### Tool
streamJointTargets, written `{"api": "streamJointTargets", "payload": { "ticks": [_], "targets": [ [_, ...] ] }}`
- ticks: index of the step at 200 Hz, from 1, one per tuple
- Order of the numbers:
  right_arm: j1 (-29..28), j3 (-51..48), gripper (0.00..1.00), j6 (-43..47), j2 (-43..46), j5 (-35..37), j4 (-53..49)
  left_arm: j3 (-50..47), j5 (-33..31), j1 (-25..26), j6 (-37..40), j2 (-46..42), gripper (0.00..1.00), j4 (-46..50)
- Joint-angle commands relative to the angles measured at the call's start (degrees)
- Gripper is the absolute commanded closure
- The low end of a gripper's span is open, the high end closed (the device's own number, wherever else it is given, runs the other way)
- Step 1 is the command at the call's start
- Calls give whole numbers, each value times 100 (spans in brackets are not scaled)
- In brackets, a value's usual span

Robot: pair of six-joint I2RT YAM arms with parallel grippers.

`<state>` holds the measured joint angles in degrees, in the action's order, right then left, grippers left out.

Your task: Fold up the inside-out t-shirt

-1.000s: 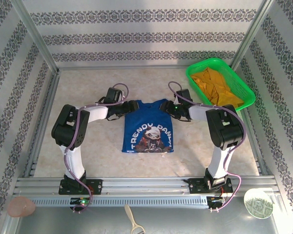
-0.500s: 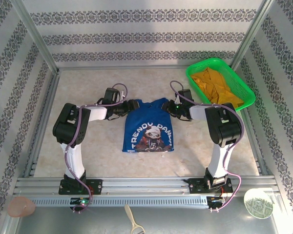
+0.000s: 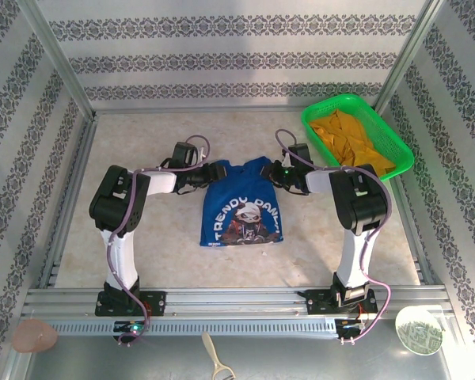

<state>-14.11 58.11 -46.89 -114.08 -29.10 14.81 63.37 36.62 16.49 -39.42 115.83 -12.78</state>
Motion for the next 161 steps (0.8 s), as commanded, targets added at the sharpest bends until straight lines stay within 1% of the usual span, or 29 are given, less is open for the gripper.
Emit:
{"api": "streamJointTargets", "payload": {
  "ticks": [1, 4, 8, 14, 30, 53, 67, 94, 127, 148, 161],
  "targets": [
    [-39, 43, 100, -57, -172, -35, 204, -60, 59, 82, -24, 325, 78, -122],
    [-27, 30, 100, -61, -161, -53, 206, -78, 64, 71, -35, 327, 83, -178],
    [-22, -2, 100, -65, -124, -71, 232, -104, 87, 63, -54, 320, 92, -233],
    [12, -79, 100, -83, -54, -94, 308, -161, 90, 33, -70, 276, 100, -304],
    [111, -343, 100, -106, 308, -163, 448, -367, 17, -50, -112, -39, 100, -447],
    [237, -722, 100, -298, 885, -196, 656, -649, -125, -124, -203, -737, 100, -632],
    [225, -779, 100, -372, 1076, -176, 698, -635, -138, -135, -197, -909, 100, -614],
    [208, -647, 100, -497, 1050, -192, 712, -452, -30, -146, -246, -746, 100, -636],
    [213, -336, 100, -661, 707, -200, 713, -247, 33, -219, -299, -423, 100, -749],
    [214, 235, 100, -767, 410, -257, 624, 237, 167, -370, -402, -139, 100, -781],
    [232, 677, 100, -818, 285, -289, 440, 737, 236, -483, -379, -23, 100, -553]
  ]
}}
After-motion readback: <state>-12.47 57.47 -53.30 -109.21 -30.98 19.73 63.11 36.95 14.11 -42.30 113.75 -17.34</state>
